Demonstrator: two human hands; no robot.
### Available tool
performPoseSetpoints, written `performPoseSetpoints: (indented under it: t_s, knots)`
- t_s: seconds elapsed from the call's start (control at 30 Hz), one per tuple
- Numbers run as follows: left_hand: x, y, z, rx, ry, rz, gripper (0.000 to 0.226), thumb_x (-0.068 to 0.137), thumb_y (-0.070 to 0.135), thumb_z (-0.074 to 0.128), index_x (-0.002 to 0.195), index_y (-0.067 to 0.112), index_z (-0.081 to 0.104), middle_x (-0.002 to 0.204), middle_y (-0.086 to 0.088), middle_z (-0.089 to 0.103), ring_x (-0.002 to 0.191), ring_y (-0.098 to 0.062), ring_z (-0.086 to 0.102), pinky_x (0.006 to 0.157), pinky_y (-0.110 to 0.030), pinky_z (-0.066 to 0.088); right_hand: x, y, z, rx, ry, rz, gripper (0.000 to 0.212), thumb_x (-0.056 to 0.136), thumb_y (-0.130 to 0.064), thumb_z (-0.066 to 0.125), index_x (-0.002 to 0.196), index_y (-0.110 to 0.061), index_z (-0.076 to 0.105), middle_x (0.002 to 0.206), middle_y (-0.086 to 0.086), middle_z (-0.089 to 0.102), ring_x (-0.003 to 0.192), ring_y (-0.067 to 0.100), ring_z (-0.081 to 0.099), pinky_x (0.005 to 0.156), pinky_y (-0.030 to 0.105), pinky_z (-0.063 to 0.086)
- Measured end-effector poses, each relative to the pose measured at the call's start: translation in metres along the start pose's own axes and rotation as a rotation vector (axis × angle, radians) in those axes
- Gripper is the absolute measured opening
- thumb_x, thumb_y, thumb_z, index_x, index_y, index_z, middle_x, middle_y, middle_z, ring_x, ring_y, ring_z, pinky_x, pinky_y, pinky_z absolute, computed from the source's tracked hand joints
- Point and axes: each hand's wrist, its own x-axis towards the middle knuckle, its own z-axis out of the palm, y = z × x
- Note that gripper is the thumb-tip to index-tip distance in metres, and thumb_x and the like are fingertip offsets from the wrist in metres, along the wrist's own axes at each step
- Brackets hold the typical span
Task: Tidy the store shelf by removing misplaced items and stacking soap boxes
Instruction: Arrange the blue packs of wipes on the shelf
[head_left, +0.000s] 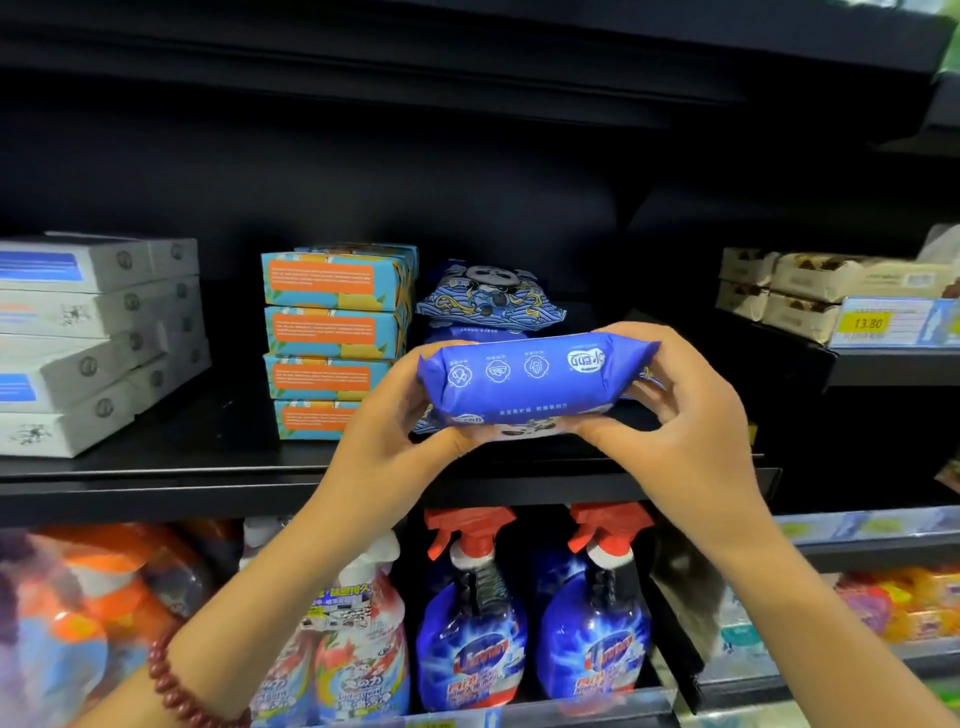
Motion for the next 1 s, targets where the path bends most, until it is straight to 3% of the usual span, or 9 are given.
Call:
performPoseSetpoints:
  t_s: [0.17, 0.23, 0.3, 0.37, 0.43, 0.6, 0.7, 0.83, 1.0]
  knots:
    - [-0.002, 0.008, -0.004, 0.039, 0.144, -0.159, 0.051, 0.069, 0.051, 0.062, 0.108, 0.018, 0.063, 0.106, 0.007, 0.070, 0.102, -0.006, 0.063, 0.084, -0.017, 0.050, -0.006, 0.004, -0.001, -0.199, 0.162, -0.223, 0.038, 0.069, -0.003, 0.076, 0.102, -0.011, 0.058, 0.101, -0.003, 0.061, 0.094, 0.010, 0.059, 0.080, 0.018, 0.046]
    - [0.001, 0.015, -0.005, -0.068, 0.177, -0.350, 0.070, 0.071, 0.073, 0.054, 0.094, 0.008, 0.067, 0.091, -0.011, 0.072, 0.090, -0.018, 0.067, 0.076, -0.025, 0.057, -0.006, 0.009, -0.002, -0.244, 0.205, -0.340, 0.035, 0.071, 0.004, 0.071, 0.103, -0.004, 0.057, 0.104, 0.005, 0.060, 0.098, 0.017, 0.058, 0.084, 0.022, 0.046]
    - [0.005, 0.026, -0.003, -0.251, 0.128, -0.564, 0.079, 0.056, 0.078, 0.044, 0.079, 0.008, 0.073, 0.077, -0.016, 0.071, 0.072, -0.023, 0.067, 0.062, -0.026, 0.058, -0.006, 0.015, -0.003, -0.255, 0.183, -0.461, 0.037, 0.073, 0.007, 0.067, 0.105, -0.005, 0.052, 0.108, 0.006, 0.056, 0.105, 0.020, 0.056, 0.090, 0.027, 0.045]
    - [0.007, 0.032, 0.000, -0.363, 0.021, -0.649, 0.068, 0.055, 0.071, 0.042, 0.067, 0.014, 0.077, 0.076, -0.011, 0.072, 0.064, -0.016, 0.067, 0.054, -0.022, 0.055, -0.008, 0.018, -0.002, -0.245, 0.130, -0.532, 0.038, 0.073, 0.009, 0.065, 0.104, -0.007, 0.049, 0.111, 0.007, 0.053, 0.108, 0.019, 0.055, 0.094, 0.030, 0.044]
    - [0.007, 0.033, 0.004, -0.415, -0.023, -0.664, 0.040, 0.061, 0.055, 0.054, 0.061, 0.023, 0.077, 0.076, -0.003, 0.074, 0.061, -0.010, 0.068, 0.053, -0.019, 0.054, -0.012, 0.020, 0.000, -0.240, 0.082, -0.548, 0.032, 0.077, 0.005, 0.062, 0.102, -0.008, 0.046, 0.114, 0.007, 0.052, 0.111, 0.020, 0.053, 0.095, 0.028, 0.044]
    - [0.007, 0.022, 0.006, -0.434, 0.096, -0.610, 0.029, 0.059, 0.030, 0.070, 0.070, 0.003, 0.071, 0.076, -0.010, 0.073, 0.058, -0.014, 0.067, 0.053, -0.018, 0.052, -0.014, 0.029, -0.006, -0.424, -0.044, -0.607, 0.028, 0.080, -0.001, 0.059, 0.104, -0.009, 0.045, 0.123, 0.008, 0.049, 0.120, 0.023, 0.049, 0.102, 0.027, 0.041]
    - [0.006, 0.020, 0.006, -0.379, 0.198, -0.475, 0.020, 0.060, 0.022, 0.076, 0.075, 0.010, 0.072, 0.079, -0.005, 0.074, 0.064, -0.012, 0.069, 0.053, -0.018, 0.051, -0.012, 0.031, -0.013, -0.617, -0.119, -0.669, 0.040, 0.080, -0.014, 0.071, 0.113, -0.006, 0.050, 0.126, 0.010, 0.054, 0.122, 0.024, 0.050, 0.104, 0.032, 0.040]
    - [0.004, 0.017, 0.007, -0.174, 0.208, -0.269, 0.035, 0.063, 0.005, 0.083, 0.091, 0.016, 0.066, 0.089, 0.009, 0.075, 0.084, -0.007, 0.070, 0.067, -0.016, 0.052, -0.008, 0.022, -0.011, -0.605, -0.086, -0.604, 0.049, 0.084, -0.028, 0.070, 0.123, -0.005, 0.050, 0.130, 0.010, 0.051, 0.126, 0.024, 0.047, 0.104, 0.040, 0.040]
    - [-0.004, 0.011, 0.009, 0.107, 0.086, 0.040, 0.041, 0.069, 0.016, 0.079, 0.105, 0.021, 0.060, 0.103, 0.012, 0.068, 0.096, -0.007, 0.064, 0.081, -0.018, 0.049, -0.001, 0.016, -0.007, -0.684, -0.112, -0.502, 0.054, 0.085, -0.034, 0.060, 0.129, -0.002, 0.053, 0.134, 0.011, 0.050, 0.127, 0.023, 0.044, 0.107, 0.032, 0.035]
